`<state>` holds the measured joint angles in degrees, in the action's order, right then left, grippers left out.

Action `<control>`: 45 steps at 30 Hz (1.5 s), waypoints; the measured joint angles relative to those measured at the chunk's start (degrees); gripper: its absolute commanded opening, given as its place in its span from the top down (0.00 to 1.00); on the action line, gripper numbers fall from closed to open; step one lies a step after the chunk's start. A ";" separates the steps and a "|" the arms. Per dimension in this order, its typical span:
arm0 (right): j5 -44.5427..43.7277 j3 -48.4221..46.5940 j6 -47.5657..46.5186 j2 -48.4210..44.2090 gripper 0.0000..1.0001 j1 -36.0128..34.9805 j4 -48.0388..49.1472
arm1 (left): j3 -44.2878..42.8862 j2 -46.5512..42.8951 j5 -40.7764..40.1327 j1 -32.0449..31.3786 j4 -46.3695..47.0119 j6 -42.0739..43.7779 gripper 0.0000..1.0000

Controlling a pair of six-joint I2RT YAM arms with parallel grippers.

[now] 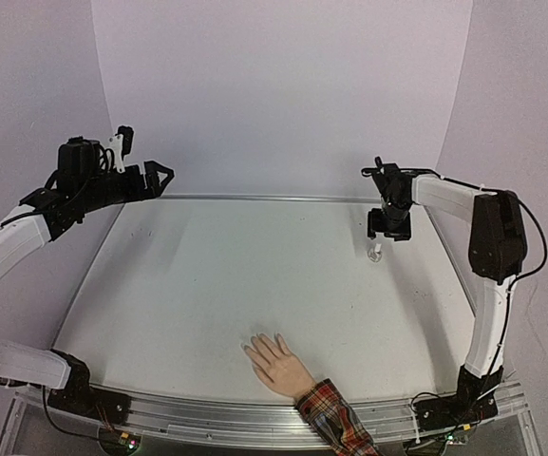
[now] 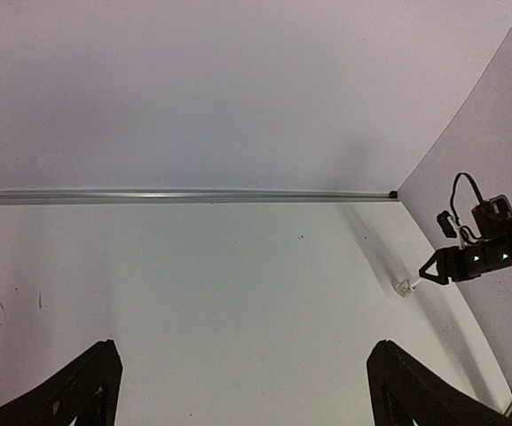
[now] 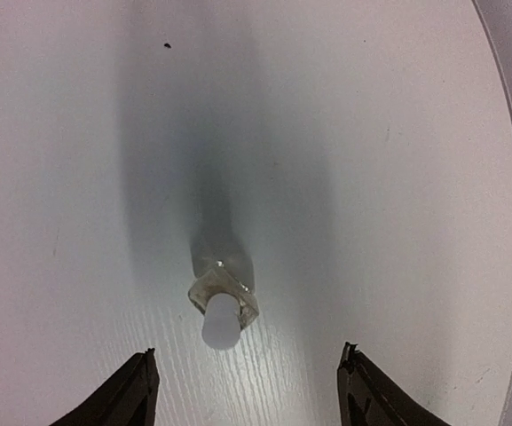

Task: Paint the nails

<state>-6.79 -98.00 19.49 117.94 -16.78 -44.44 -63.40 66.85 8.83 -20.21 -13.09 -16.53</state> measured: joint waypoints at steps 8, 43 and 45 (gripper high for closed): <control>-0.42 -2.87 -0.22 5.23 0.53 0.00 -0.18 | 0.00 1.47 -0.10 -0.94 0.01 0.00 0.00; 0.57 -3.73 -0.46 5.87 0.77 -0.02 -0.18 | 0.00 2.60 -1.13 -1.98 0.03 0.04 0.00; 0.72 -3.73 -0.55 5.87 0.78 -0.02 -0.18 | 0.00 2.60 -1.13 -1.99 0.03 0.04 0.00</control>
<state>-6.07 -101.73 18.94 123.81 -16.80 -44.62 -63.40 69.45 7.70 -22.21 -13.06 -16.49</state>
